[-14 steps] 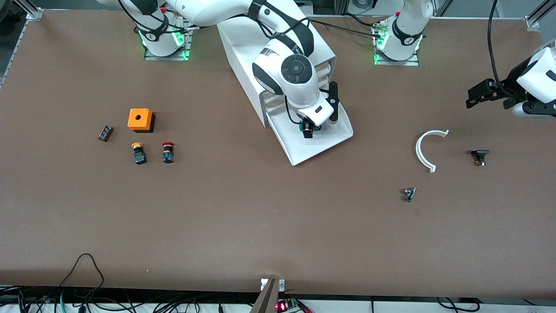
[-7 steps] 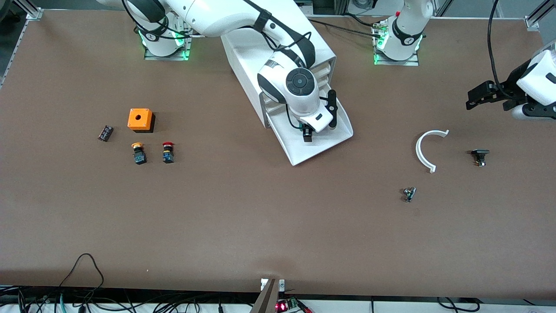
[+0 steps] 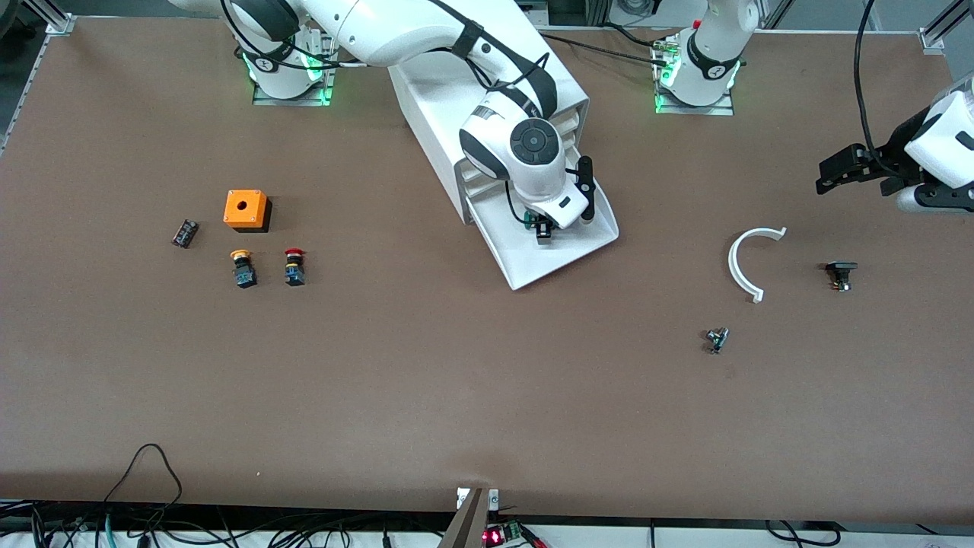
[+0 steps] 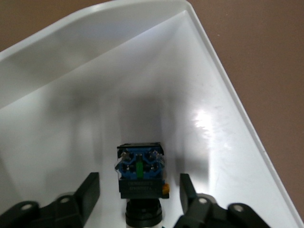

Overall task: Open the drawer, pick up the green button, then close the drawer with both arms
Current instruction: 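Grasp the green push-button switch in the drawer with the right gripper, then lift the switch out with the right gripper while the left gripper approaches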

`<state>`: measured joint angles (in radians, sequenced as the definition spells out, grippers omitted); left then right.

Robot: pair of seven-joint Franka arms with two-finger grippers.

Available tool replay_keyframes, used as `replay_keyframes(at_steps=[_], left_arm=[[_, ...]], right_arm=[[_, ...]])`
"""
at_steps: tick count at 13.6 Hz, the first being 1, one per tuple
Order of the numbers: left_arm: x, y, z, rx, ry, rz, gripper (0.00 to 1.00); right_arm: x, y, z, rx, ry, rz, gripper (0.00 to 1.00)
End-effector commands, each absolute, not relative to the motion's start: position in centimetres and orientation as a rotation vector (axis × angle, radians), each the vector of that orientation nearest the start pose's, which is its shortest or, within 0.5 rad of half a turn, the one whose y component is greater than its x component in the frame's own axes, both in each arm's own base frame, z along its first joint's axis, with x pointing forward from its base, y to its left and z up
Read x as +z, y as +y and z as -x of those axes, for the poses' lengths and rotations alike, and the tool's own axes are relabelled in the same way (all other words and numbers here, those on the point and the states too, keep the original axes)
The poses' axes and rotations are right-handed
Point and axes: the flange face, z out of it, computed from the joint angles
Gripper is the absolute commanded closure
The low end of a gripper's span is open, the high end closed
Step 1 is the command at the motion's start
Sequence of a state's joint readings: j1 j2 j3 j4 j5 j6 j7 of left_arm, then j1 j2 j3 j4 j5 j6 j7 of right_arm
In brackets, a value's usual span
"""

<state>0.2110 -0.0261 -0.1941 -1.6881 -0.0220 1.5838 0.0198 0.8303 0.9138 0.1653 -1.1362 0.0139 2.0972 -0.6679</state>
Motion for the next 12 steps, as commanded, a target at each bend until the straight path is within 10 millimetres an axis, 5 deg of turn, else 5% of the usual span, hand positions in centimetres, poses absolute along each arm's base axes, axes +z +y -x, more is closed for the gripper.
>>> replay_keyframes(at_steps=[1,7,10,12], left_arm=[[58.9,0.8,-55.2,0.115,0.001,3.128,0.0],[58.6,1.2,-55.2,0.125,-0.009,3.129,0.0],[58.8,1.2,-55.2,0.12,-0.014,3.129,0.0],[59.0,1.2,-55.2,0.113,-0.014,3.129,0.0]], right_arm=[[26.1,63.3,-45.3,0.087,2.357,-2.248,0.54],[27.1,63.5,-45.3,0.113,2.357,-2.24,0.75],[33.5,63.5,-45.5,0.236,2.351,-2.248,0.75],[38.7,61.1,-47.9,0.305,2.305,-2.287,0.75]])
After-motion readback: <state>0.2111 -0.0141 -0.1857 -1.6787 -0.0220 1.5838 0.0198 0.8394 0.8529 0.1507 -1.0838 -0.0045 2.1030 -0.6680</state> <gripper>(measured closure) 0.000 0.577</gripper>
